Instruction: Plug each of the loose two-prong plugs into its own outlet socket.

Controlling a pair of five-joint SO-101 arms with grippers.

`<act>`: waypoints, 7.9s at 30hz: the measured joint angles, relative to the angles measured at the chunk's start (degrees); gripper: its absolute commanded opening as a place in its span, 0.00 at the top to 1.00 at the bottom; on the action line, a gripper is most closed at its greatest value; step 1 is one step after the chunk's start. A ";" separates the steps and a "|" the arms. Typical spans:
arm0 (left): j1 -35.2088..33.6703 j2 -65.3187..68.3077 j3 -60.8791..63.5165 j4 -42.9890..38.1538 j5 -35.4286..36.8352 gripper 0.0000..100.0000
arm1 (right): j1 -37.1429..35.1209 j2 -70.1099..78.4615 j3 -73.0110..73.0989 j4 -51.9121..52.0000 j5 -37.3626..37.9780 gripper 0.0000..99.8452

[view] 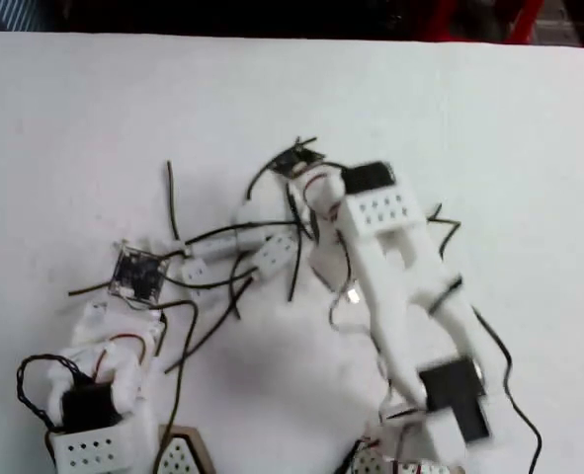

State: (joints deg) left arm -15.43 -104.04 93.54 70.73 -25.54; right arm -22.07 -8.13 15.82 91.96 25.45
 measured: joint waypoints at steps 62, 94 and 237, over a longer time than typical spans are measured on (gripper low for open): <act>10.64 -0.62 -19.96 -5.45 15.30 0.76 | -15.82 -56.09 46.42 -47.91 -23.74 0.98; 5.71 0.18 -3.34 -5.36 13.98 0.76 | -7.03 -8.00 40.79 -77.45 -16.62 0.98; 5.71 0.18 -1.67 -6.07 13.98 0.76 | -7.74 -0.79 19.96 -49.32 -9.49 0.98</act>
State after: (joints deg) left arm -9.71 -103.87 91.87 64.66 -11.56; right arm -29.80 -8.92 35.78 42.64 15.96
